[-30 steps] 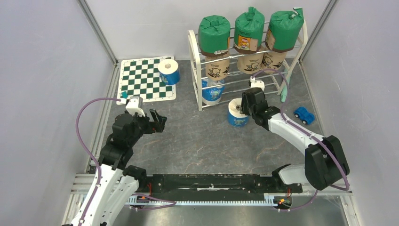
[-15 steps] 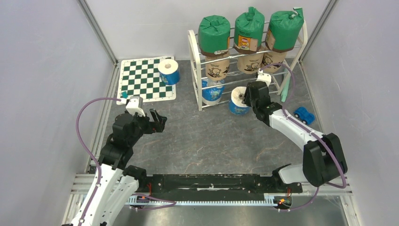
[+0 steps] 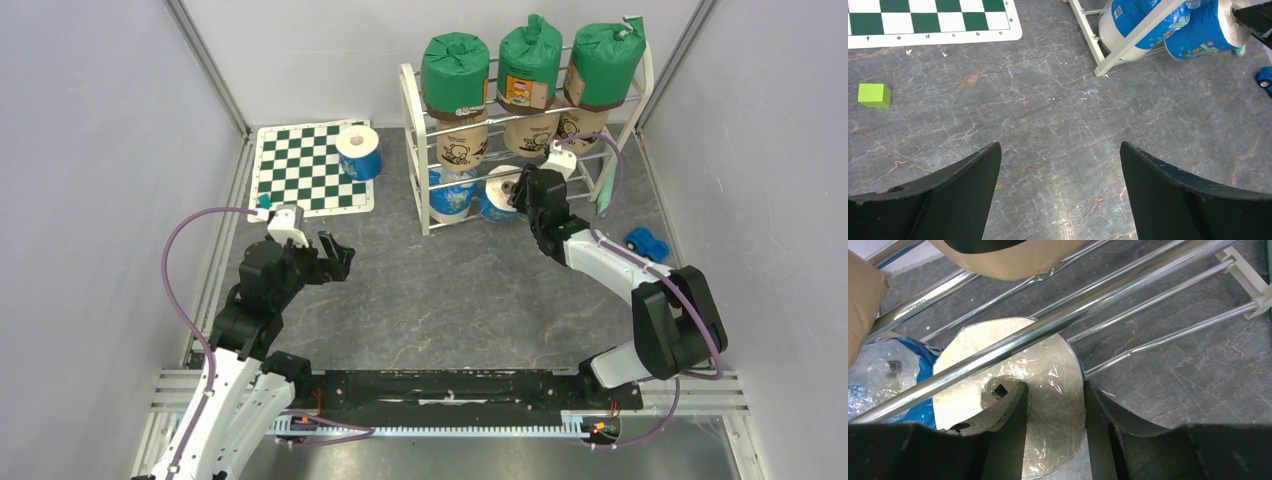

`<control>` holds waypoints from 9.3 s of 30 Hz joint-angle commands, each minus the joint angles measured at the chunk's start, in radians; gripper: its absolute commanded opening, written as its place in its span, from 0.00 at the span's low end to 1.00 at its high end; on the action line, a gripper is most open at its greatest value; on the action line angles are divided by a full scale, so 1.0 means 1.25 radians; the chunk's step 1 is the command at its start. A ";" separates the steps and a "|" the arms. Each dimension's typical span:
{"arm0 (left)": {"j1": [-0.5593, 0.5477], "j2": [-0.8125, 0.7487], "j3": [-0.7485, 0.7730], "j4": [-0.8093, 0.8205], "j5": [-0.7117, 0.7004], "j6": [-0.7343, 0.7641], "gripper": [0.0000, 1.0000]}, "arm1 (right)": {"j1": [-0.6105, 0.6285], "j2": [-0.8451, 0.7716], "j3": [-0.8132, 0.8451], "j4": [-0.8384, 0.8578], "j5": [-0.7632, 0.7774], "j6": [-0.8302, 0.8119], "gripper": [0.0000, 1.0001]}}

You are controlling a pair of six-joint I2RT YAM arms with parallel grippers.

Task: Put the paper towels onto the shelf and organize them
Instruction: Pick up the paper towel from the center of the board, then place the paper towel on the shelf, then pick up the paper towel from the center of the board.

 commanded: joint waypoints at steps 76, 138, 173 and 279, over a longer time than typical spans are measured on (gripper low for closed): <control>-0.003 0.027 -0.007 0.017 0.012 0.038 0.93 | -0.004 0.004 -0.182 0.560 -0.011 -0.086 0.79; -0.003 0.051 -0.007 0.019 0.010 0.042 0.93 | -0.051 0.219 -0.104 0.649 -0.282 -0.127 0.57; 0.035 1.007 0.809 -0.014 -0.296 -0.062 0.95 | -0.055 -0.503 -0.519 0.245 -0.379 -0.169 0.82; -0.294 -0.125 -0.152 0.601 0.251 0.225 0.26 | 0.119 -0.314 -0.447 0.970 -1.003 0.211 0.85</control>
